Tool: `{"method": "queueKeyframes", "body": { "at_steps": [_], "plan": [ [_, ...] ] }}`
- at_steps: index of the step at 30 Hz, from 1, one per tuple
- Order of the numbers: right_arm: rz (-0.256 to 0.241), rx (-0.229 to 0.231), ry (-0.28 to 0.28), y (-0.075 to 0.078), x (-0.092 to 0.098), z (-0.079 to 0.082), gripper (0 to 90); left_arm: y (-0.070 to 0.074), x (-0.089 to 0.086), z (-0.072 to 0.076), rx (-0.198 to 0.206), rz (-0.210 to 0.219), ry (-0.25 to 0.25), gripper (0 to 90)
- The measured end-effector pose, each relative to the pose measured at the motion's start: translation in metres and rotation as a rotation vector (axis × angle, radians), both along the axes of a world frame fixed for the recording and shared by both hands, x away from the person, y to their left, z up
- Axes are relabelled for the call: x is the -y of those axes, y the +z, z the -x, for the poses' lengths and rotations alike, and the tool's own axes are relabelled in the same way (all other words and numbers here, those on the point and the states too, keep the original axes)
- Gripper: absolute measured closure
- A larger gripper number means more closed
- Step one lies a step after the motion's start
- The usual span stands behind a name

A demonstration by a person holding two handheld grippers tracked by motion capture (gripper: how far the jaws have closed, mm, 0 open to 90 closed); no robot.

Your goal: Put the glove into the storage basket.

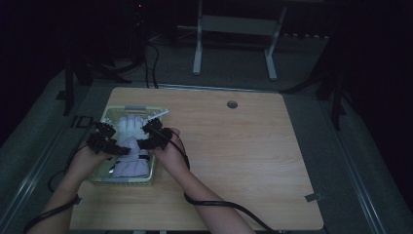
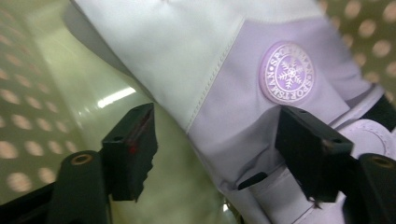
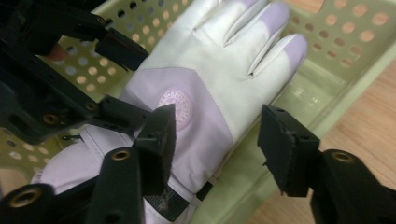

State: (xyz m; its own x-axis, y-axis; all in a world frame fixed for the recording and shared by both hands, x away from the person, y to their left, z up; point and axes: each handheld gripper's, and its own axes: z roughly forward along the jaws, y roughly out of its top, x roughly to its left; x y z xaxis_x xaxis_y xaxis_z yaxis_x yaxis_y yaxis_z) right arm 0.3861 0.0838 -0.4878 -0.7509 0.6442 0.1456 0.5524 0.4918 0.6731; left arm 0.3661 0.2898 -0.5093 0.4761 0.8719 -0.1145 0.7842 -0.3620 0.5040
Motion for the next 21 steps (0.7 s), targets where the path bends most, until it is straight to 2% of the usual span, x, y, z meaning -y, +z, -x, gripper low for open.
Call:
{"method": "queueKeyframes", "body": {
  "at_steps": [1,2,3,4,5,6,7,8,9,10,13,17,21],
  "plan": [
    [0.0,0.0,0.0,0.0,0.0,0.0,42.7,0.0,0.0,0.0,0.0,0.0,0.0,27.3],
    [-0.029,0.003,0.021,0.002,0.005,0.0,39.3,0.004,-0.004,0.003,0.027,0.052,0.013,24.0],
    [-0.029,0.003,0.021,0.002,0.005,0.0,39.3,0.004,-0.004,0.003,0.027,0.052,0.013,22.6],
    [-0.032,0.008,0.023,0.003,0.007,0.0,37.9,0.006,-0.005,0.005,0.043,0.095,0.017,22.6],
    [-0.049,0.012,0.041,0.005,0.01,0.0,34.0,0.008,-0.005,0.007,0.058,0.101,0.011,19.8],
    [-0.066,0.021,0.067,0.007,0.015,0.001,29.1,0.012,-0.004,0.011,0.094,0.101,0.016,18.3],
    [-0.066,0.021,0.067,0.007,0.015,0.001,29.1,0.012,-0.004,0.011,0.094,0.101,0.016,18.3],
    [-0.08,0.026,0.095,0.009,0.019,0.001,26.8,0.015,-0.004,0.015,0.137,0.137,0.028,18.3],
    [-0.08,0.026,0.095,0.009,0.019,0.001,26.8,0.015,-0.004,0.015,0.137,0.137,0.028,18.3],
    [-0.096,0.03,0.104,0.011,0.024,0.001,25.7,0.017,-0.003,0.017,0.162,0.165,0.036,18.3],
    [-0.104,0.034,0.107,0.014,0.028,0.001,25.0,0.018,0.0,0.018,0.173,0.169,0.035,18.3],
    [-0.097,0.035,0.134,0.015,0.034,0.001,21.0,0.018,0.008,0.021,0.173,0.161,0.019,18.3],
    [-0.095,0.044,0.165,0.016,0.04,0.002,18.2,0.019,0.017,0.026,0.192,0.158,0.006,18.3]
  ]
}}
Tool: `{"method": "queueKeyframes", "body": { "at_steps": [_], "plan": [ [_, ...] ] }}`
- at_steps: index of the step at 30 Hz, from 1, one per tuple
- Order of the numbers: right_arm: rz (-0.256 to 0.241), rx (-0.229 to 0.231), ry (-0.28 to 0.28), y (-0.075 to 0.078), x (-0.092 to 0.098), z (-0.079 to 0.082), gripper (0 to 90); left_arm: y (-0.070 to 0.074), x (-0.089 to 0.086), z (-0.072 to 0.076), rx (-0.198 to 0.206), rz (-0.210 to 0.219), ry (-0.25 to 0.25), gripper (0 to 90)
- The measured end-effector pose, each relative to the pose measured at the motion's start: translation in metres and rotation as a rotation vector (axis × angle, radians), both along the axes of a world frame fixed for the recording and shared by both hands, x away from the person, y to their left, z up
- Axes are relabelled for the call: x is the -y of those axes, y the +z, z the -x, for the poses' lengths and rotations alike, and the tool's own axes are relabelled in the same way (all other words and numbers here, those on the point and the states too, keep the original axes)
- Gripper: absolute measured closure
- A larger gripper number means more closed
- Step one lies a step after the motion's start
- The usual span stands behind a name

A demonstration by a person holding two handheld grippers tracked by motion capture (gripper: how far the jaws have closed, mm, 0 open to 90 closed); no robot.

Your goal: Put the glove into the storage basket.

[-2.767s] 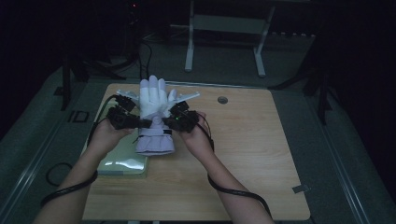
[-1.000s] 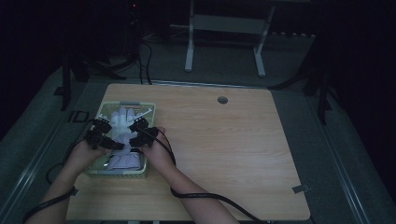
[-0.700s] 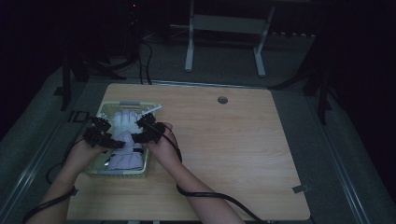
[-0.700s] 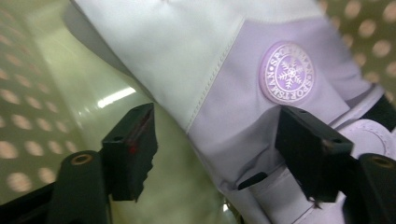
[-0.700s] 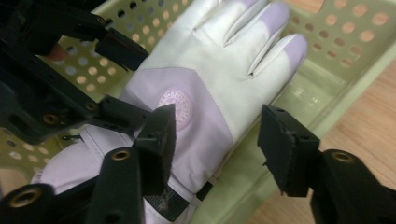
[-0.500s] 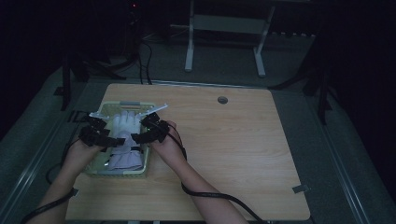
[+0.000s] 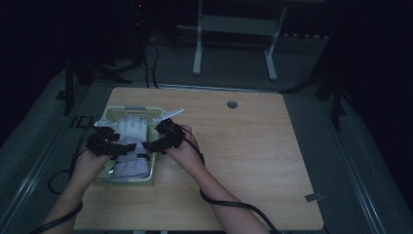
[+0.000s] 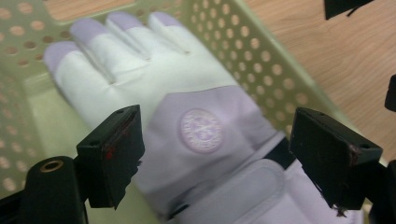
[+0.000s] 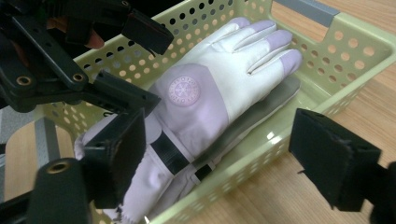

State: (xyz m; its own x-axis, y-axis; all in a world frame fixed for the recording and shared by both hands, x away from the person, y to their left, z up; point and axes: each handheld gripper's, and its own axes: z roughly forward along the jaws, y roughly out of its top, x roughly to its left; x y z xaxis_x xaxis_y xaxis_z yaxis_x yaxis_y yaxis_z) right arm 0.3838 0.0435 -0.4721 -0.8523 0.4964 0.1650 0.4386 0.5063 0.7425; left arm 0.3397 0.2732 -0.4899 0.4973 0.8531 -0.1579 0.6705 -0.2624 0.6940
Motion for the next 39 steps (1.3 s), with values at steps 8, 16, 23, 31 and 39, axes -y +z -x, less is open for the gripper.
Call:
{"method": "queueKeyframes", "body": {
  "at_steps": [8,16,23,31,39],
  "plan": [
    [-0.002,0.027,0.019,0.004,0.013,0.0,17.0,0.003,0.014,0.007,-0.003,0.041,-0.009,17.4],
    [-0.008,0.016,0.021,0.002,0.032,-0.002,16.5,0.007,0.028,0.01,0.025,0.077,0.058,1.0],
    [-0.027,0.019,0.017,0.003,0.048,-0.008,16.0,0.013,0.038,0.013,0.09,0.127,0.084,1.0],
    [-0.025,0.007,0.018,0.002,0.06,-0.01,15.2,0.016,0.057,0.016,0.096,0.126,0.057,1.1],
    [-0.023,0.013,-0.008,-0.001,0.082,-0.008,15.3,0.018,0.074,0.02,0.098,0.134,0.009,1.1]
  ]
}}
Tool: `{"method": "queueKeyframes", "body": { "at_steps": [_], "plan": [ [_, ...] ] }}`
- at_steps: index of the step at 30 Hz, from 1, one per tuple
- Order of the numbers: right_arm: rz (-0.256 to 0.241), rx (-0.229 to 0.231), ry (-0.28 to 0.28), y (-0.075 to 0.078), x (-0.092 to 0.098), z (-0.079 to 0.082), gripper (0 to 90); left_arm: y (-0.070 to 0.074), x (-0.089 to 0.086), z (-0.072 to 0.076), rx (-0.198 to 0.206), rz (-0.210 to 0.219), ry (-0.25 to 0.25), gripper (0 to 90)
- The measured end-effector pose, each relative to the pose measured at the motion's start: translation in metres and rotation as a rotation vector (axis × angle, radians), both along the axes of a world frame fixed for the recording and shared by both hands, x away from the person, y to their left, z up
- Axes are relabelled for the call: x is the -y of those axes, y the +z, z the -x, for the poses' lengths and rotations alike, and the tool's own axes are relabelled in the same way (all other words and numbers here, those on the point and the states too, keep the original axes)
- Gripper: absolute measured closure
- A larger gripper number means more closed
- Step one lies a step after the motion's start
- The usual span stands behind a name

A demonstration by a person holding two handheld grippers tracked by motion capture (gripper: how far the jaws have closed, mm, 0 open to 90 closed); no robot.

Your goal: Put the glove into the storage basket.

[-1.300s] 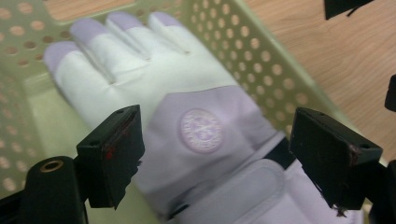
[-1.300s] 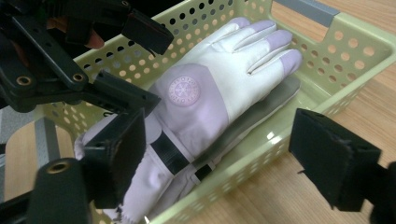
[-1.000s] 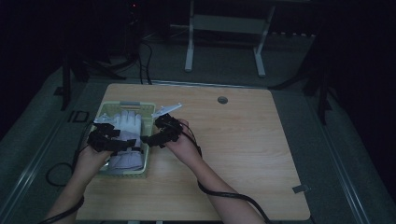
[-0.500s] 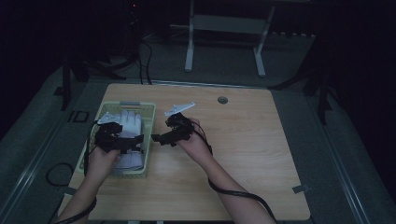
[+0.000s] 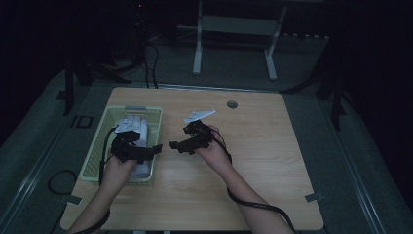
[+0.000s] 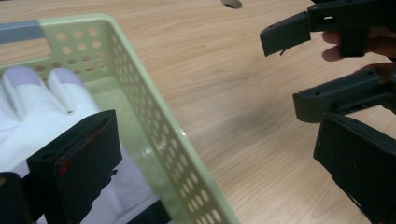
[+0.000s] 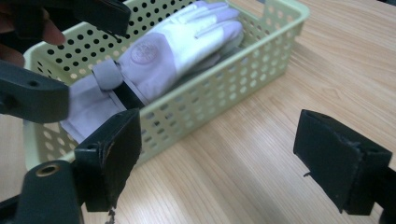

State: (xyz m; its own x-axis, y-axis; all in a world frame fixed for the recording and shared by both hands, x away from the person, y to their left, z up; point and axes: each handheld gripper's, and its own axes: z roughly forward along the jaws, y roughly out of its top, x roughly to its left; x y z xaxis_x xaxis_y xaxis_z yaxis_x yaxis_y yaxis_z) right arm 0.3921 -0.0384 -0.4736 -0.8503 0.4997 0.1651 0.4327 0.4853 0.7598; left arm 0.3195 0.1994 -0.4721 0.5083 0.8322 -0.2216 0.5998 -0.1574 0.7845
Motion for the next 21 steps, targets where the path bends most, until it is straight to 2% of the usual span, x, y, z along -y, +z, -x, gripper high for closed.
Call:
{"method": "queueKeyframes", "body": {
  "at_steps": [2,3,7,13,21],
  "plan": [
    [0.004,-0.003,-0.005,-0.002,0.006,0.0,15.3,0.0,0.004,0.001,-0.001,0.009,-0.012,1.1],
    [0.009,-0.005,-0.009,-0.004,0.008,-0.001,15.3,0.0,0.006,0.001,-0.007,0.006,-0.02,1.1],
    [0.006,-0.008,-0.01,-0.009,0.02,0.001,15.3,0.0,0.015,0.005,0.012,-0.003,-0.031,1.1],
    [0.01,-0.01,-0.011,-0.015,0.036,0.006,15.3,-0.001,0.033,0.013,0.021,-0.027,-0.078,1.0],
    [-0.01,-0.012,-0.032,-0.021,0.06,0.012,15.4,-0.007,0.059,0.027,0.035,0.011,-0.145,1.0]
  ]
}}
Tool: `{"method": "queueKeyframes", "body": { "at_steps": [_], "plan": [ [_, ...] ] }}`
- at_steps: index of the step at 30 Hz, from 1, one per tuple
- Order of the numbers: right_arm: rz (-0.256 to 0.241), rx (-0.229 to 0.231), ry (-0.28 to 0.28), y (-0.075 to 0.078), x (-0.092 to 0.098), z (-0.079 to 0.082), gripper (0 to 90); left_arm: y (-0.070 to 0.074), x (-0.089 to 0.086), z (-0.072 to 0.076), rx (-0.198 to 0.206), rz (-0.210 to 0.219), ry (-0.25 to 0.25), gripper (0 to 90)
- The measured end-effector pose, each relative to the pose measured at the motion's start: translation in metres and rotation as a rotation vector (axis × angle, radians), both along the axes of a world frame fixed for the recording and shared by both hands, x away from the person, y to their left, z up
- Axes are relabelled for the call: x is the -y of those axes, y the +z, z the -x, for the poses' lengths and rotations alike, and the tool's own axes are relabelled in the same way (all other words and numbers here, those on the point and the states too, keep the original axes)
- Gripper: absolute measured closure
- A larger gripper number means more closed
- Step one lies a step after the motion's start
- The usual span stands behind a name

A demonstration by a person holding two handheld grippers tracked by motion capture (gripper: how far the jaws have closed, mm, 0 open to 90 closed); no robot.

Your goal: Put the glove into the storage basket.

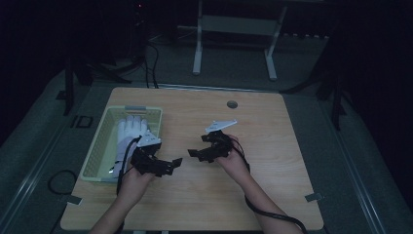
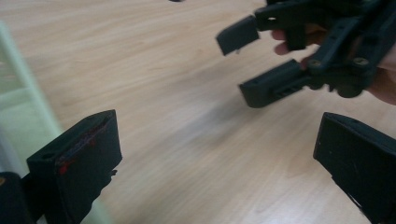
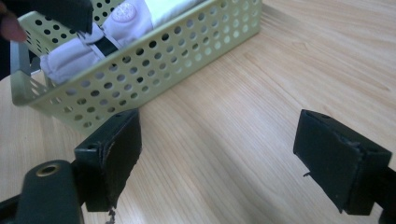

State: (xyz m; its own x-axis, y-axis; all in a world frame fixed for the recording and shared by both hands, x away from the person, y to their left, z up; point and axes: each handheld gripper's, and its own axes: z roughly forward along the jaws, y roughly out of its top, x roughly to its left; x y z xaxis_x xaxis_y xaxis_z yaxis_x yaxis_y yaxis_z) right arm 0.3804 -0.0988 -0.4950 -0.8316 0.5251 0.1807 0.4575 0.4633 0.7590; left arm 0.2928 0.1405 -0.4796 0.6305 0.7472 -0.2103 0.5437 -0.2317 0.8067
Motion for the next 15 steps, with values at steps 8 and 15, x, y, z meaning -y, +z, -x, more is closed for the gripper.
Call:
{"method": "queueKeyframes", "body": {
  "at_steps": [8,15],
  "plan": [
    [0.002,0.001,0.015,-0.013,0.019,0.006,15.3,-0.014,0.027,0.009,-0.004,0.008,-0.069,1.1],
    [0.018,-0.002,0.015,-0.024,0.036,0.011,15.2,-0.027,0.048,0.014,-0.009,0.031,-0.141,1.1]
  ]
}}
